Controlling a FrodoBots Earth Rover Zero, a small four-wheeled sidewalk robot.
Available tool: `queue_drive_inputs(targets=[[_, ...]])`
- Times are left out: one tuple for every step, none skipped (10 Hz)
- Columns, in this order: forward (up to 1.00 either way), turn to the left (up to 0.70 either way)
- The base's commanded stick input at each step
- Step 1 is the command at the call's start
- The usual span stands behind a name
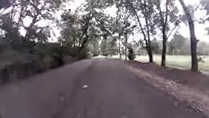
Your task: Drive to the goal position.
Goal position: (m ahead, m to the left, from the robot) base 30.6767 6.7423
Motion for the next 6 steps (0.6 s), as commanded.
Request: queue_drive_inputs(targets=[[1.00, -0.05], [1.00, -0.04], [1.00, -0.02], [1.00, 0.00], [1.00, 0.01], [1.00, 0.01]])
